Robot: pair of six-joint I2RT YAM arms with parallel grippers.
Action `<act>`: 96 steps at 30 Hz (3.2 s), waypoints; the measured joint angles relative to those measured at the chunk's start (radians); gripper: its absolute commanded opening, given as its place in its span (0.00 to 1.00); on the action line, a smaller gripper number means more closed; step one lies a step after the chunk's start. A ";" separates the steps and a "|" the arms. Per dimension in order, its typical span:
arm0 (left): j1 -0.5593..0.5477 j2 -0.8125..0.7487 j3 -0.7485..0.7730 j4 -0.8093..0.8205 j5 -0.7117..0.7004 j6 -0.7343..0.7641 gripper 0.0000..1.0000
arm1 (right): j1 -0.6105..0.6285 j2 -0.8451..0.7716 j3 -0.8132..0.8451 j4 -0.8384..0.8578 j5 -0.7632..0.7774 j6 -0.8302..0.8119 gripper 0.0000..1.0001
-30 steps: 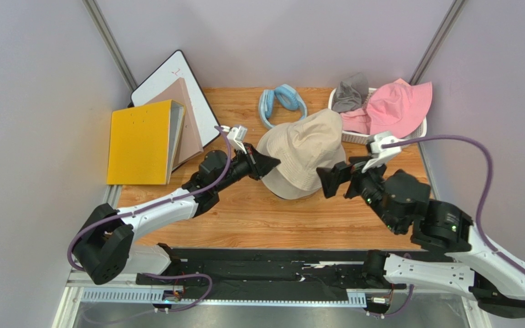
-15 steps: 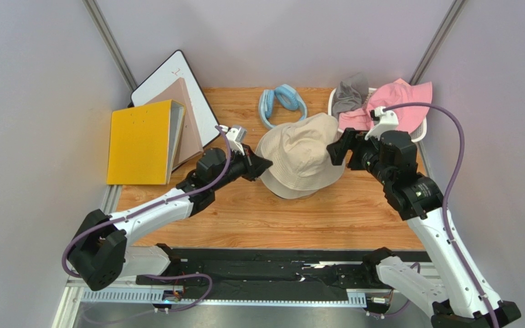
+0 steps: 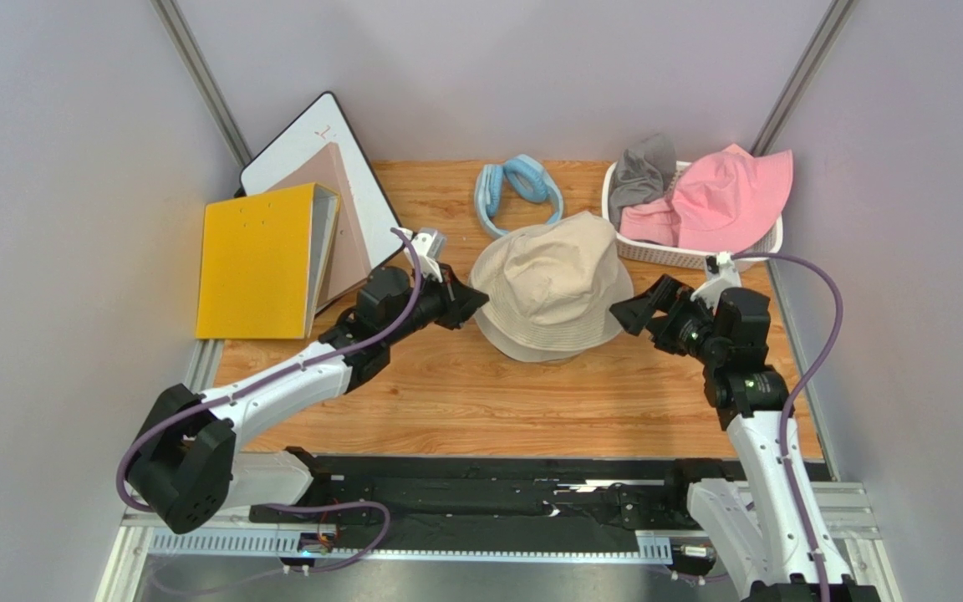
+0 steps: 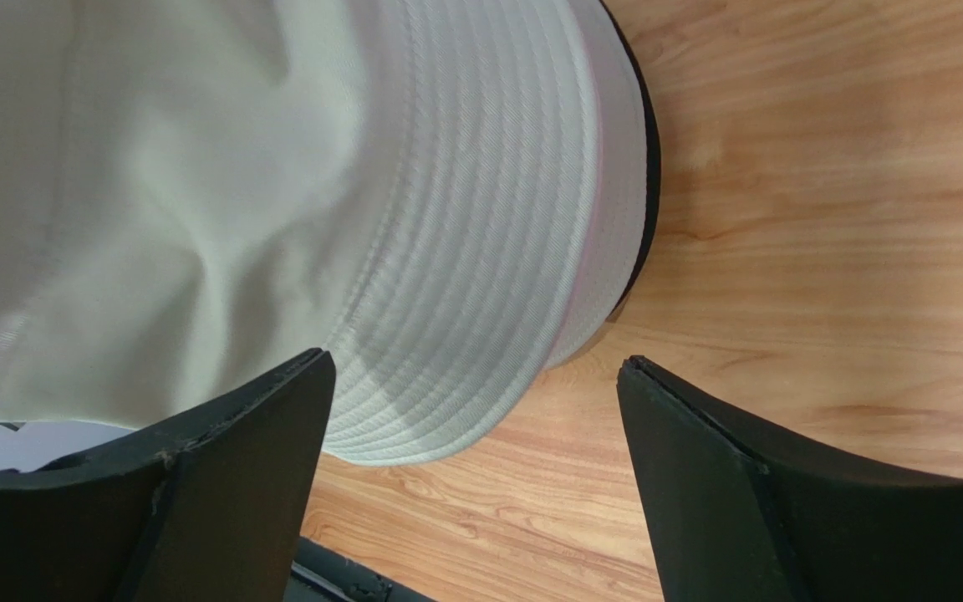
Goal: Stack the hats
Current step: Stack the hat on the hat.
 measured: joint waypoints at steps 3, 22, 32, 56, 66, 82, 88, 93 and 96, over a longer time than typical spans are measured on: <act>0.002 0.009 0.003 -0.002 0.003 0.000 0.00 | -0.030 -0.011 -0.080 0.061 -0.053 0.044 0.91; 0.011 0.034 0.032 -0.031 0.011 0.010 0.00 | -0.042 0.032 -0.288 0.586 -0.210 0.214 0.27; 0.013 0.037 0.103 -0.051 0.082 0.055 0.00 | -0.044 0.056 -0.237 0.585 -0.229 0.222 0.00; 0.013 -0.013 0.192 -0.108 0.223 0.292 0.00 | -0.044 -0.259 -0.177 0.275 -0.176 0.045 0.00; 0.011 0.039 0.174 -0.122 0.193 0.288 0.00 | -0.043 -0.194 -0.237 0.097 -0.021 0.002 0.00; 0.007 0.167 0.197 -0.202 0.057 0.229 0.00 | 0.017 0.057 -0.237 0.179 0.048 0.006 0.00; 0.041 0.210 0.217 -0.217 0.066 0.204 0.00 | 0.067 0.135 -0.214 0.203 0.074 0.005 0.04; 0.068 0.211 0.224 -0.251 0.080 0.187 0.00 | 0.066 0.104 -0.137 0.133 0.095 -0.034 0.58; 0.090 0.211 0.248 -0.278 0.090 0.177 0.00 | 0.053 0.080 -0.056 0.068 0.101 -0.077 0.67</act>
